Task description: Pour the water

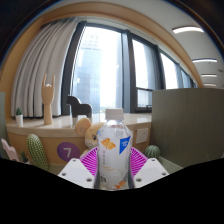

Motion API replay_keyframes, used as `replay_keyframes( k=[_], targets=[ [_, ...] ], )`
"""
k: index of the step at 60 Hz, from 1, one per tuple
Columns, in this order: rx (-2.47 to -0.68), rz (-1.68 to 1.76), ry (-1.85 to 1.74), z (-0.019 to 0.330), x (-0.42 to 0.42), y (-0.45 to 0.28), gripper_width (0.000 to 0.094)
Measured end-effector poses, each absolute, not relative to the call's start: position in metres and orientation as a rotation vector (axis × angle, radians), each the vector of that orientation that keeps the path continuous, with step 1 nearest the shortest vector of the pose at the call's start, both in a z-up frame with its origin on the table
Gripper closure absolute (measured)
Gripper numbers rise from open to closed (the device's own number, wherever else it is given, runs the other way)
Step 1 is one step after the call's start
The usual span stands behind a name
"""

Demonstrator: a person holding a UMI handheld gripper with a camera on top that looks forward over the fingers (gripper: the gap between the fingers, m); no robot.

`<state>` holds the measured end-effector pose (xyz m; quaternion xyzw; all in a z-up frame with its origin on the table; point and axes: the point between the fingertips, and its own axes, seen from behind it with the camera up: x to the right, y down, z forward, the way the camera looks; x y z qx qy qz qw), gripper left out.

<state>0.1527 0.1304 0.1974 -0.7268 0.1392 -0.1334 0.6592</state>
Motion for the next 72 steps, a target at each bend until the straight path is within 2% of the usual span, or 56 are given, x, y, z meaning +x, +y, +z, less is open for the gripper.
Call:
replay_keyframes(
  k=[18,20,26,29,38,42,44,60,72],
  targets=[
    [-1.748,-0.346,0.348,0.107,0.187,0.138,0.0548],
    [-1.692,-0.345,0.35,0.114,0.188,0.138,0.0549],
    [-1.672,-0.323,0.373,0.112,0.188,0.13,0.0548],
    [-1.664,-0.316,0.377,0.112,0.188,0.128,0.0515],
    [-1.672,-0.32,0.361,0.11,0.186,0.127,0.0382],
    [-1.722,-0.32,0.342,0.098,0.184,0.123,0.024],
    [-1.737,-0.319,0.336,0.094,0.181,0.118,0.0209],
    [-1.747,-0.272,0.36,0.095,0.145,0.049,0.0165],
    [-1.76,-0.154,0.288,0.11,0.071,-0.013,0.0168]
  ],
)
